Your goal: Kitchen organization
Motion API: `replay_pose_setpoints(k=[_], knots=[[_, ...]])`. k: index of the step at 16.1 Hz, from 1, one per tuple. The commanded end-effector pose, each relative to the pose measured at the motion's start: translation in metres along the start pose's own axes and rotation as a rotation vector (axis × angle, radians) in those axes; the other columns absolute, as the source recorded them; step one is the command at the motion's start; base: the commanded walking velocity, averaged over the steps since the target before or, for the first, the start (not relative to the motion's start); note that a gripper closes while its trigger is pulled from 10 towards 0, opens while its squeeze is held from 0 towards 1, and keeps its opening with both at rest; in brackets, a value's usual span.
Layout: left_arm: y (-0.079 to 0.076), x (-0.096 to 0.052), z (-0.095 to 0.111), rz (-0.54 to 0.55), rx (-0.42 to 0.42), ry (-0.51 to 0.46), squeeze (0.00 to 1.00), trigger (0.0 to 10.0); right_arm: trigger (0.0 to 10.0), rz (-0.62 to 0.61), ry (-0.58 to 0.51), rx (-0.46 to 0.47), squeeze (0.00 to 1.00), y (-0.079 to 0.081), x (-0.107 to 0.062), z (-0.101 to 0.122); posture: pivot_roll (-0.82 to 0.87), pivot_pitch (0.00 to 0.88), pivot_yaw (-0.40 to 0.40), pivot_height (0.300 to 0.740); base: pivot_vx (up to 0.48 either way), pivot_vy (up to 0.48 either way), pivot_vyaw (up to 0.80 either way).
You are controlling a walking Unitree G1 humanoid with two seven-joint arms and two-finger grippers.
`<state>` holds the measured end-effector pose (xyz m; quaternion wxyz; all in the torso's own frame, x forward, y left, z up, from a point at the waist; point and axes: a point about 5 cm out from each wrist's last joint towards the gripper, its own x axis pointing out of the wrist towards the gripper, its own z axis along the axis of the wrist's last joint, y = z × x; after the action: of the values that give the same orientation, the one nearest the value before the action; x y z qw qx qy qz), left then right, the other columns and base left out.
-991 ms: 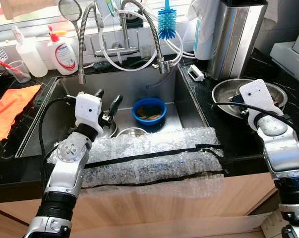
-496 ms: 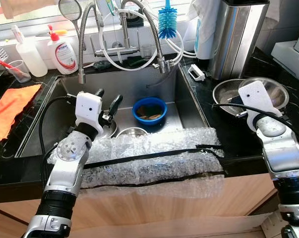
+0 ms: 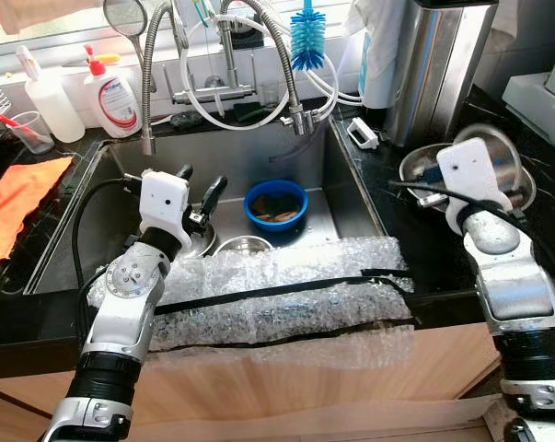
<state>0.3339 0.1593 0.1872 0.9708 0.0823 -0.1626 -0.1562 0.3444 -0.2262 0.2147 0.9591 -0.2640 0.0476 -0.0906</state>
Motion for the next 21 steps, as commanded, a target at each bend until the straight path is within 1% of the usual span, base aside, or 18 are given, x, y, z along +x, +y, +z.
replay_pose_setpoints(k=[1,3,5,6,7,8,9,10,11,12,14,16,17,18,19,20,21], knots=[[0.006,0.0,0.002,0.014,0.023,0.008,0.0,10.0,0.0,-0.031,-0.112,0.045,0.0,-0.005,-0.002,0.022,-0.19,0.0,0.117,0.74,0.0,0.0,0.0],[0.007,0.001,0.002,0.017,0.02,0.006,0.0,10.0,0.0,-0.047,-0.172,0.052,0.0,-0.007,-0.003,0.03,-0.19,0.0,0.115,0.74,0.0,0.0,0.0],[0.007,0.001,0.003,0.027,0.013,-0.001,0.0,10.0,0.0,-0.07,-0.317,0.061,0.0,-0.009,-0.007,0.052,-0.2,0.0,0.113,0.74,0.0,0.0,0.0],[0.007,0.001,0.003,0.029,0.013,-0.002,0.0,10.0,0.0,-0.066,-0.36,0.065,0.0,-0.008,-0.008,0.057,-0.2,0.0,0.11,0.74,0.0,0.0,0.0],[0.007,0.001,0.003,0.032,0.012,-0.003,0.0,10.0,10.0,0.011,-0.413,0.087,0.0,0.002,-0.011,0.064,-0.2,0.0,0.109,0.74,0.0,0.0,0.0],[0.008,0.001,0.003,0.04,0.012,-0.003,0.0,10.0,10.0,0.185,-0.456,0.145,0.0,0.025,-0.016,0.07,-0.2,0.0,0.106,0.74,0.0,0.0,0.0],[0.008,0.0,0.003,0.043,0.011,-0.003,0.0,10.0,10.0,0.244,-0.468,0.181,0.0,0.034,-0.018,0.073,-0.19,0.0,0.105,0.74,0.0,0.0,0.0],[0.009,0.0,0.002,0.046,0.011,-0.003,0.0,10.0,10.0,0.346,-0.498,0.252,0.0,0.049,-0.023,0.079,-0.19,0.0,0.104,0.74,0.0,0.0,0.0],[0.009,-0.001,0.002,0.05,0.01,-0.004,0.0,10.0,10.0,0.428,-0.524,0.275,0.0,0.06,-0.026,0.082,-0.19,0.0,0.099,0.74,0.0,0.0,0.0],[0.009,-0.002,0.002,0.057,0.009,-0.005,0.0,10.0,10.0,0.495,-0.527,0.293,0.0,0.069,-0.028,0.083,-0.19,0.0,0.099,0.74,0.0,0.0,0.0],[0.01,-0.003,0.002,0.063,0.009,-0.005,0.0,10.0,10.0,0.645,-0.503,0.382,0.0,0.088,-0.031,0.079,-0.19,0.0,0.094,0.74,0.0,0.0,0.0],[0.009,-0.003,0.002,0.067,0.007,-0.005,0.0,10.0,10.0,0.738,-0.453,0.459,0.0,0.101,-0.028,0.074,-0.19,0.0,0.089,0.74,0.0,0.0,0.0],[0.009,-0.003,0.001,0.068,0.005,-0.004,0.0,10.0,10.0,0.777,-0.408,0.458,0.0,0.108,-0.023,0.07,-0.19,0.0,0.087,0.74,0.0,0.0,0.0],[0.008,-0.003,0.001,0.069,0.003,-0.003,0.0,10.0,10.0,0.829,-0.333,0.388,0.0,0.121,-0.018,0.06,-0.19,0.0,0.086,0.74,0.0,0.0,0.0],[0.007,-0.003,0.001,0.068,0.002,-0.004,0.0,10.0,10.0,0.85,-0.298,0.323,0.0,0.13,-0.016,0.054,-0.18,0.0,0.083,0.74,0.0,0.0,0.0],[0.007,-0.003,0.001,0.068,0.002,-0.005,0.0,10.0,10.0,0.856,-0.271,0.303,0.0,0.135,-0.014,0.051,-0.18,0.0,0.081,0.74,0.0,0.0,0.0],[0.007,-0.003,0.001,0.069,0.002,-0.005,0.0,10.0,10.0,0.832,-0.247,0.305,0.0,0.136,-0.009,0.049,-0.18,0.0,0.081,0.74,0.0,0.0,0.0]])
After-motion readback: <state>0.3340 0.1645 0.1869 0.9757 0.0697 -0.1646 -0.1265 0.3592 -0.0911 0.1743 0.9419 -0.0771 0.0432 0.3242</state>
